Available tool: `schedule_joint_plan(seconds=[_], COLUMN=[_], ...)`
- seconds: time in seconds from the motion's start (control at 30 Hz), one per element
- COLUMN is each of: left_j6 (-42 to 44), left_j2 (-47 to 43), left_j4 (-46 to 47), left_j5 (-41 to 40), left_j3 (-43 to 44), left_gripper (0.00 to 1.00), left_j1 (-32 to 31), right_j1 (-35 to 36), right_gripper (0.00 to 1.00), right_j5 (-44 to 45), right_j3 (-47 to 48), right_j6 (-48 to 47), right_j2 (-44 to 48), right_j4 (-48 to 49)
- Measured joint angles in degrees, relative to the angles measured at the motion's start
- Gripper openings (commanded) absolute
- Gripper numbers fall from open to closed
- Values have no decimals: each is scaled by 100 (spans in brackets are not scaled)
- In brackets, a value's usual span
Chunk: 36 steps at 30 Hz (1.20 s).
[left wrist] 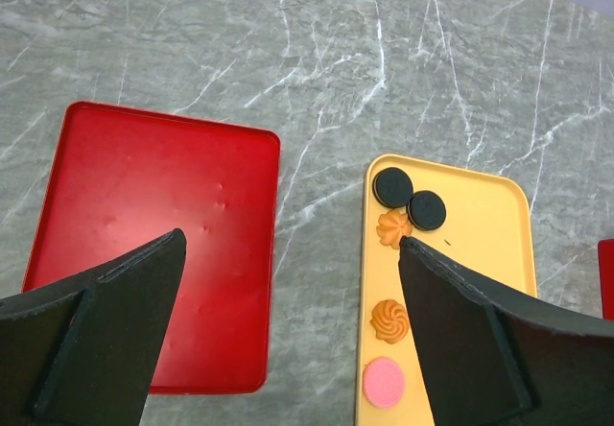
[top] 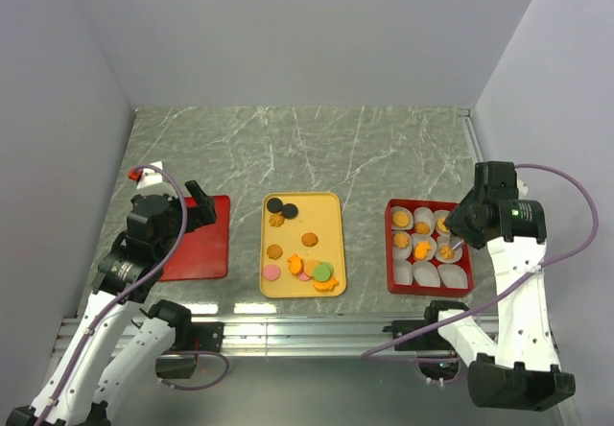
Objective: Pack the cookies
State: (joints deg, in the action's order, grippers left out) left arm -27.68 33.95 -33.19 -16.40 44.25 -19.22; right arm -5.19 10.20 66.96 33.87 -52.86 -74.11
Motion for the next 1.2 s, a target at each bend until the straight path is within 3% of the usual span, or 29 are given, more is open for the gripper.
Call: schedule_joint_plan(seconds=[0.23,0.6,1.0,1.2], left_j6=[0,2,2,2], left_j2=[-39,-157,-234,-236], left_j4=[-2,0,0,0], left_j5=[-4,-37,-35,-33], left_j3=[0,0,0,0], left_gripper=[99,99,100,99], left_j1=[0,122,234,269], right_j1=[356,2815,4903,5580], right_gripper=[48,48,49,49], right_j5=[-299,-380,-476,-509], right_j3=[597,1991,2288,2262], right_j6=[-20,411,588,721], right_j2=[-466,-1926,-2699,-2771], right_j4=[-2,-48,-208,-234])
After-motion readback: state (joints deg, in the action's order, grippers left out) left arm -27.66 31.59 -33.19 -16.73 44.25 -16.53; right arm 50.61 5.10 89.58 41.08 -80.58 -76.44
